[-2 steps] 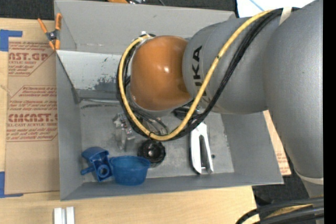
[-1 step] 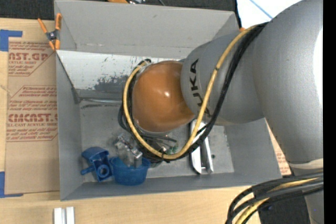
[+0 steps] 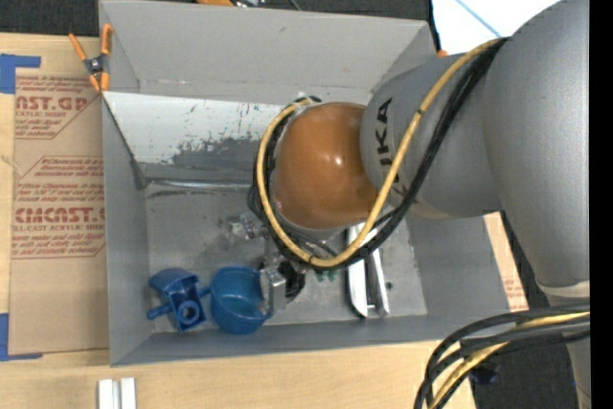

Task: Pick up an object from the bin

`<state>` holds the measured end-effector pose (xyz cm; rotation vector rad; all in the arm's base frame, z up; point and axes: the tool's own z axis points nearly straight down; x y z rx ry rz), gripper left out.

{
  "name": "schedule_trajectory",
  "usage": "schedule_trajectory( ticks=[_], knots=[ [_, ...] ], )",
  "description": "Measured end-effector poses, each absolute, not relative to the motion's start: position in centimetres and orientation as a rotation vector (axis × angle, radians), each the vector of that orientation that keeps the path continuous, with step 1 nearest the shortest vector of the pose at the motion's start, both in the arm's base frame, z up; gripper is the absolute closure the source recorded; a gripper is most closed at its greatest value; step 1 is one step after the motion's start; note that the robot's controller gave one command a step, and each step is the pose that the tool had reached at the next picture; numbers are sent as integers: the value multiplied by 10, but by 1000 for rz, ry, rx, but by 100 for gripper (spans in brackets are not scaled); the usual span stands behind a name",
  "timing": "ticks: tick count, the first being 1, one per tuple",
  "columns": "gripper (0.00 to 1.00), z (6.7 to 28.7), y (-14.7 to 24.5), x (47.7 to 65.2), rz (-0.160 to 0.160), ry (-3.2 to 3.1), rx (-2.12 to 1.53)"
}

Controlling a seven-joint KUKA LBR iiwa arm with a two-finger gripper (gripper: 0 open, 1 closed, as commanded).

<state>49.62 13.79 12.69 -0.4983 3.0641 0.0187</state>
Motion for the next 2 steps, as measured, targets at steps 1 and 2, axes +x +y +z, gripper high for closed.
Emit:
schedule_trajectory(
  ticks=[1, 2],
  knots=[
    [0, 127, 138, 496, 19, 3064, -499],
    [0, 69, 114, 496, 19, 3053, -535]
  ],
)
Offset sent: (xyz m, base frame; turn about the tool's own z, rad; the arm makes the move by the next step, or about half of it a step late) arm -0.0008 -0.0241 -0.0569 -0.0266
